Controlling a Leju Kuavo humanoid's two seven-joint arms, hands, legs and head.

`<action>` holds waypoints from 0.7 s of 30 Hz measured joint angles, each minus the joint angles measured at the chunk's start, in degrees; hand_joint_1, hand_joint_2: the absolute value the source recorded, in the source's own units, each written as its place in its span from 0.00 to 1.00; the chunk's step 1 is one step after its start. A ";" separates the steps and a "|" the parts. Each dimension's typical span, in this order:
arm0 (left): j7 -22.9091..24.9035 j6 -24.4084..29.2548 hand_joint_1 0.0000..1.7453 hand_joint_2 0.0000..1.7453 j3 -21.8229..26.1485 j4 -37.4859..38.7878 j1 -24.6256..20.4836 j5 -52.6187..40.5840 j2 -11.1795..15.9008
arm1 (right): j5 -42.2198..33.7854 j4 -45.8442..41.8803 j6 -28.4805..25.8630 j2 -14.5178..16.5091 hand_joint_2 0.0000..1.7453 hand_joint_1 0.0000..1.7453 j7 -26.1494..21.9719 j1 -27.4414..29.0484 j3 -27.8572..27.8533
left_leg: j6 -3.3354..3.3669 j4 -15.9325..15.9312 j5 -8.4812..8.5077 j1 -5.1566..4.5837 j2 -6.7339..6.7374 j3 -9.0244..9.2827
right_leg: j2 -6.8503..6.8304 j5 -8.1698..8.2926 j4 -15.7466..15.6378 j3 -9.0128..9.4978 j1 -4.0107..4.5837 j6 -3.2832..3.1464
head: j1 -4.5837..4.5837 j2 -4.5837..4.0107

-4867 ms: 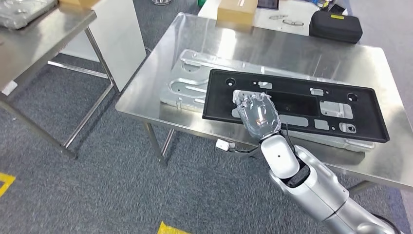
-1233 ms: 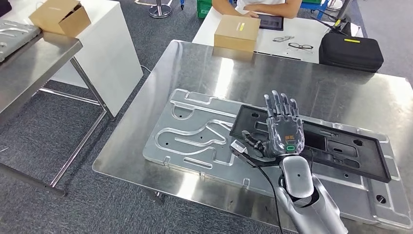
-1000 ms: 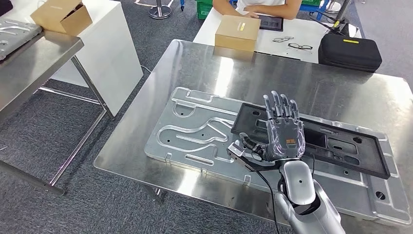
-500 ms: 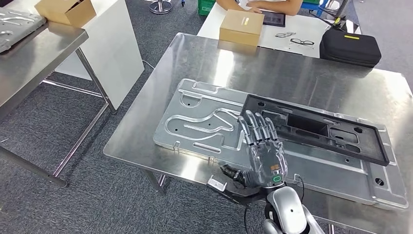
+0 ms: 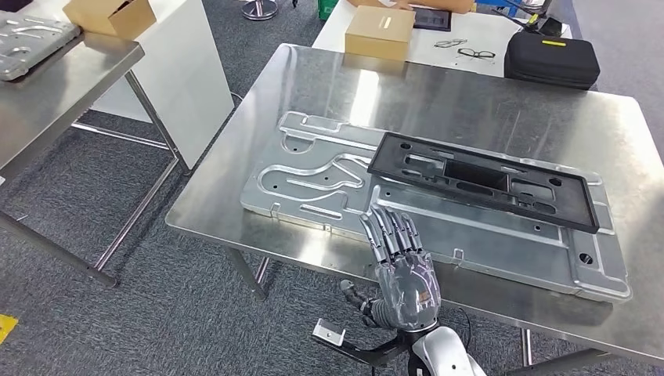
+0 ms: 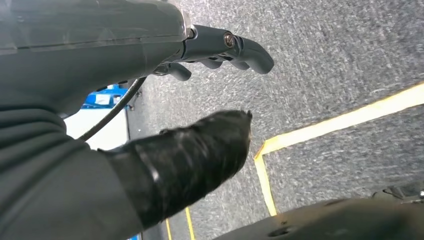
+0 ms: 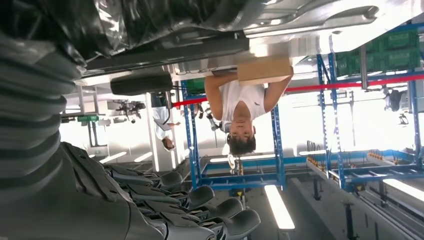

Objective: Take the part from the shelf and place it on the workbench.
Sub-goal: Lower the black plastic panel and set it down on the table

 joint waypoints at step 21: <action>-3.93 3.45 0.00 1.00 0.45 -0.01 -0.54 0.74 0.10 | -4.45 6.45 4.50 0.58 1.00 0.00 -1.13 0.88 2.17 | -0.45 -2.98 5.53 0.20 0.41 -6.10 | 0.24 -4.49 -1.89 6.94 -0.62 0.48 | 0.02 0.00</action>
